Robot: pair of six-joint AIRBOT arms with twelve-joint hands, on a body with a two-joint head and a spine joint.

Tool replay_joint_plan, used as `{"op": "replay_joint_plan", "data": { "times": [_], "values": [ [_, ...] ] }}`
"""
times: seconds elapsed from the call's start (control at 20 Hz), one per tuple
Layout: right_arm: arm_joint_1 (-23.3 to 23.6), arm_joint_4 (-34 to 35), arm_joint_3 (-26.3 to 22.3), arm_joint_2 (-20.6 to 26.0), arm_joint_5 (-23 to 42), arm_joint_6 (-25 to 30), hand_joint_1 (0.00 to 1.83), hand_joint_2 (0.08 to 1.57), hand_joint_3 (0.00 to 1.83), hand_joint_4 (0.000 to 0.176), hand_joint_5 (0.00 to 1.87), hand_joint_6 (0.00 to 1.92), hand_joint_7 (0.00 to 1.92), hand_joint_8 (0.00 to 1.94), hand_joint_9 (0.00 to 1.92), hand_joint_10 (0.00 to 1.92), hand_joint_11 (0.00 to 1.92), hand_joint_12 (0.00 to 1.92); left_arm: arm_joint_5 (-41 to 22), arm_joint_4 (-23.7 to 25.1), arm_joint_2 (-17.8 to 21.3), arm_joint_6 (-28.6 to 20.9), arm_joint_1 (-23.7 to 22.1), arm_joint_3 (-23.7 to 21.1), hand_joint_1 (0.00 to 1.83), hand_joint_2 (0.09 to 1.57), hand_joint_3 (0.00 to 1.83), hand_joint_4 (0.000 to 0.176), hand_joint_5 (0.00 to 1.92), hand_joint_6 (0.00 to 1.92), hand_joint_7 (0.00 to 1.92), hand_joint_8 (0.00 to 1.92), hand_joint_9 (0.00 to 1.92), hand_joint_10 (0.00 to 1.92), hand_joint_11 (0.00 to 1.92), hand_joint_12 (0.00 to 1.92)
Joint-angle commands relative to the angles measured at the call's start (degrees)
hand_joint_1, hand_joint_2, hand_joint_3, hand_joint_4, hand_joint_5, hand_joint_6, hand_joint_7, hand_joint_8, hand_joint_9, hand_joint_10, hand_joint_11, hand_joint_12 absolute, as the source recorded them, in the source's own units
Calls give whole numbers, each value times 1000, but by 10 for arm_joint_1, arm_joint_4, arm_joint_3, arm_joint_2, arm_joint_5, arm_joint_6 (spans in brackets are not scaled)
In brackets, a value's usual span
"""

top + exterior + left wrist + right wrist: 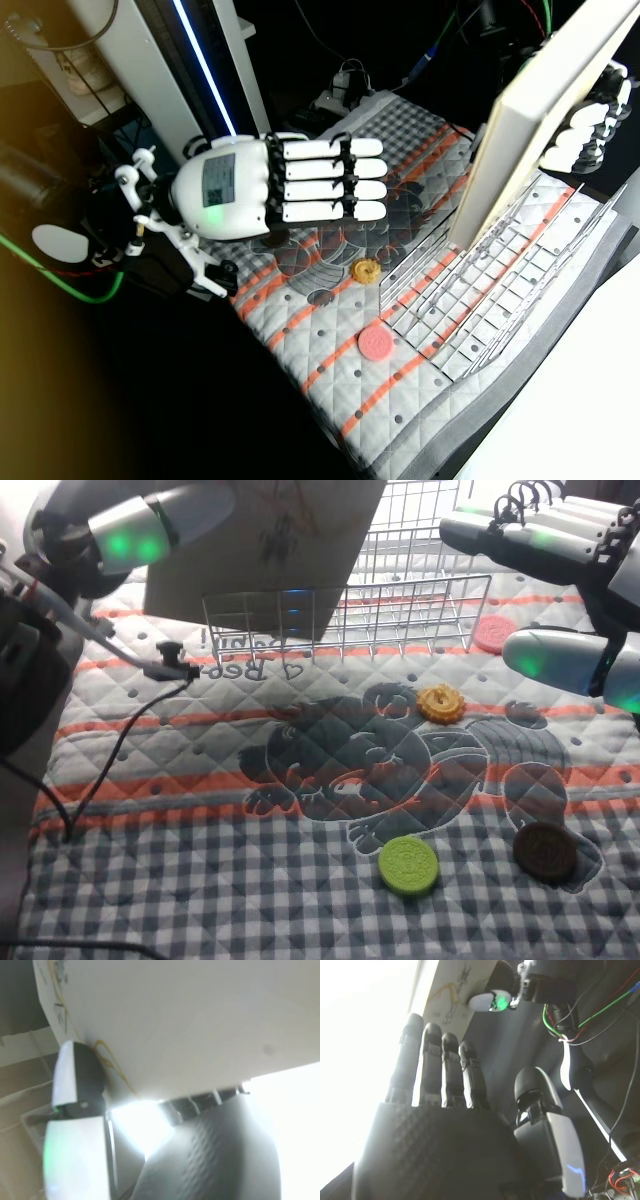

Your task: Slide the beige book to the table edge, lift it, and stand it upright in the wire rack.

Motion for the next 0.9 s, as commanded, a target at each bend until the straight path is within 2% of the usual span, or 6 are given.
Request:
{"op": "replay_joint_plan", "data": {
  "times": [0.0, 0.1, 0.2, 0.35, 0.65, 0.85],
  "values": [
    [5, 19, 0, -1, 70, 4, 0, 1421, 2, 0, 159, 2, 159, 1, 204, 2, 264, 22, -73, -19, 3, -13, 0, 0, 1146, 1079, 0, 28, 542, 27, 577, 133, 700, 96, 200, 1058],
    [5, 19, -1, 1, 70, 5, 0, 1425, 3, 0, 160, 2, 161, 2, 201, 1, 251, 16, -74, -22, 5, -16, 6, -5, 900, 990, 0, 138, 243, 0, 311, 4, 450, 3, 14, 959],
    [4, 19, -2, 1, 70, 5, 0, 1422, 1, 0, 164, 3, 163, 2, 195, 0, 240, 11, -71, -22, 8, -16, 8, -8, 796, 907, 0, 173, 67, 0, 154, 0, 282, 0, 0, 842],
    [4, 19, -5, 4, 70, 5, 0, 1431, 4, 0, 177, 6, 175, 4, 211, 5, 267, 21, -76, -22, 21, -13, 15, -23, 679, 844, 0, 176, 0, 0, 1, 0, 37, 4, 0, 533],
    [4, 23, -16, 21, 70, 4, 0, 1396, 0, 0, 182, 4, 179, 2, 214, 6, 261, 17, -80, -23, 56, -4, 29, -55, 621, 846, 2, 176, 0, 0, 0, 0, 0, 0, 0, 224],
    [4, 25, -21, 29, 70, 3, 0, 1380, 0, 0, 177, 2, 182, 7, 227, 12, 281, 24, -71, -19, 95, 18, 44, -88, 604, 847, 0, 176, 0, 0, 0, 0, 0, 0, 0, 432]
  ]
}}
